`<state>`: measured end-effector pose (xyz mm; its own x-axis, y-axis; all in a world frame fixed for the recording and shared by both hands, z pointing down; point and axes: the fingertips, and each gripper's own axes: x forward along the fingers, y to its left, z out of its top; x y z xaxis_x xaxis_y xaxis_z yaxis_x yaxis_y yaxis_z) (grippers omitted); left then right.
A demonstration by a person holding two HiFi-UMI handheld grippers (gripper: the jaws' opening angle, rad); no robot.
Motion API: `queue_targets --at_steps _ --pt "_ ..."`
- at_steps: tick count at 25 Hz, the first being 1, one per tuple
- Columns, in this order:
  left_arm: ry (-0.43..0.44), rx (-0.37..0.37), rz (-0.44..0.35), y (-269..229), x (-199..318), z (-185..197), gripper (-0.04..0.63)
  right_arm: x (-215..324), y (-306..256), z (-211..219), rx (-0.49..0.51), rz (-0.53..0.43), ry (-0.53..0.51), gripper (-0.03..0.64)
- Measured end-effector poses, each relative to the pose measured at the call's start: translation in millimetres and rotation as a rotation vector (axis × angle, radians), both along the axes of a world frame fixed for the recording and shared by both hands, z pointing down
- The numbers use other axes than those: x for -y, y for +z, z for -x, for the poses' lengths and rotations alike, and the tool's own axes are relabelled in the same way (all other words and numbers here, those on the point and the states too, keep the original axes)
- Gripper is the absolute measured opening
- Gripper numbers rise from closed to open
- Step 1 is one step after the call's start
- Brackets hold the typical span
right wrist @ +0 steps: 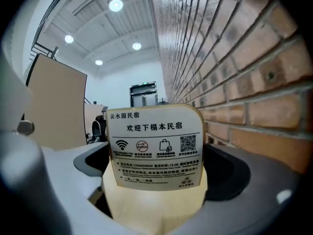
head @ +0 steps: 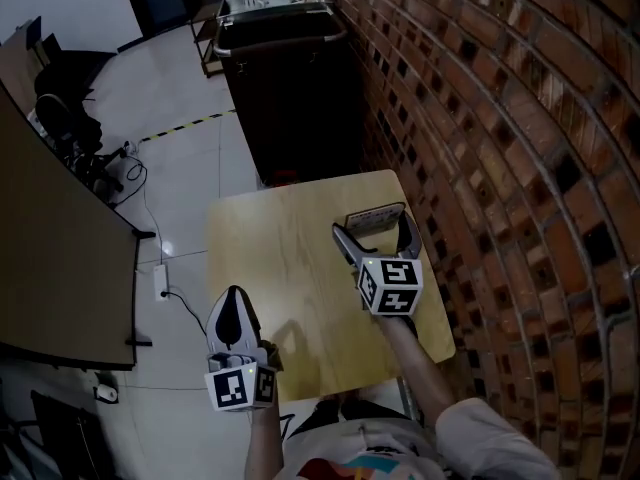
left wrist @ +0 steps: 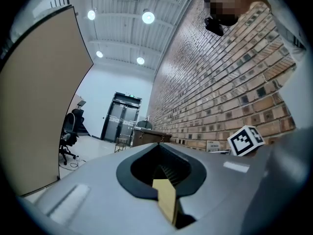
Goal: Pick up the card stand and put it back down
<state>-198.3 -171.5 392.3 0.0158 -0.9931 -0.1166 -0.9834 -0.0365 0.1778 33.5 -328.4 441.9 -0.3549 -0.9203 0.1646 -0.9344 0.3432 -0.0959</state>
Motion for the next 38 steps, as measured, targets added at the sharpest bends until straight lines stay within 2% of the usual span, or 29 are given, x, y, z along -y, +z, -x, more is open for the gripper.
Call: queue_targets --at_steps 6,12,20,31,34,38 --pt "0.039 0.013 -0.064 -28 -17 -26 0.006 -98 -39 -8 0.083 -0.019 -0.055 0.574" --pt "0.073 0.043 -0.099 -45 -32 -47 0.006 -146 -56 -18 0.146 -0.03 -0.062 0.574" --pt "0.049 0.04 -0.102 -46 -42 -45 0.006 -164 -68 -15 0.177 -0.051 -0.079 0.574" --pt "0.054 -0.028 -0.091 -40 -45 -46 0.006 -170 -70 -19 0.187 -0.051 -0.084 0.574" --pt "0.052 -0.018 -0.087 -40 -44 -46 0.005 -171 -69 -19 0.192 -0.047 -0.086 0.574" --pt "0.047 -0.04 -0.114 -45 -46 -43 0.006 -170 -69 -18 0.192 -0.047 -0.09 0.574"
